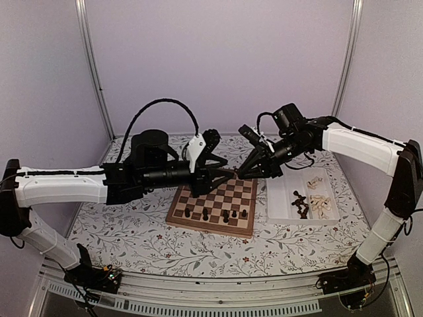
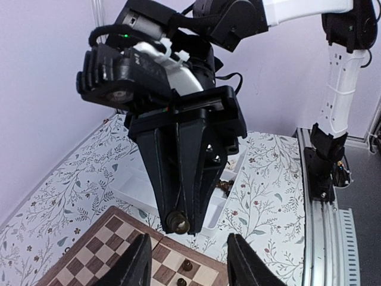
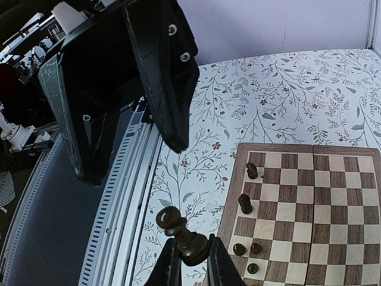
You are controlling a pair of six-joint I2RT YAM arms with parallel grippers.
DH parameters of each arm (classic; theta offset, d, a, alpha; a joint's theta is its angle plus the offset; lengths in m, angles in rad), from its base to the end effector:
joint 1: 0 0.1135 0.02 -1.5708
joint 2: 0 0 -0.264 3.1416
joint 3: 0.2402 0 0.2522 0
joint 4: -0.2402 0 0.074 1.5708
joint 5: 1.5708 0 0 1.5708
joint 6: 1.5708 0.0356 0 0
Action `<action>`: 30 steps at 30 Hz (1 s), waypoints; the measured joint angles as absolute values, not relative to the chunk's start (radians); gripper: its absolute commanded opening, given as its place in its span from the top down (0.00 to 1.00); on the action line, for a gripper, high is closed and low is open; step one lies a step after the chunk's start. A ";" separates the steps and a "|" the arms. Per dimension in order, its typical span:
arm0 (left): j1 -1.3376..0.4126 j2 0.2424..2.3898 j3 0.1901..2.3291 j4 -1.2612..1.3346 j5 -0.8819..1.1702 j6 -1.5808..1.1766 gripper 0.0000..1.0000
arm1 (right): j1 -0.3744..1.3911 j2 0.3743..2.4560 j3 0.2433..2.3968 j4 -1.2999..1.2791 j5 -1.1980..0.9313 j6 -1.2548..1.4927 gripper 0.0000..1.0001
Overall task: Set up the chess pieces on the board
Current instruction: Place the chess piece on the chessboard.
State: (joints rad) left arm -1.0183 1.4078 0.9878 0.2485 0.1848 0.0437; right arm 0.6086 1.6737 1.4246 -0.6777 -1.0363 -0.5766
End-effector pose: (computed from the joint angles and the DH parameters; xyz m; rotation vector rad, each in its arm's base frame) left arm 0.1690 -0.2866 0.3103 1.0417 1.4941 -0.8644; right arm 0.2734 0.2279 0.3002 -1.5929 1.6084 1.2795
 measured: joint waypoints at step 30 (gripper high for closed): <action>-1.025 1.549 1.150 0.150 0.194 0.109 0.98 | 0.608 1.676 1.423 -0.673 -1.080 -0.557 0.62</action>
State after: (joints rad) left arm -1.0252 1.5490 1.1500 0.1501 0.1936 0.1085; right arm 0.6083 1.6756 1.4235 -0.6731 -1.0798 -0.5571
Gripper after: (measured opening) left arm 0.098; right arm 0.148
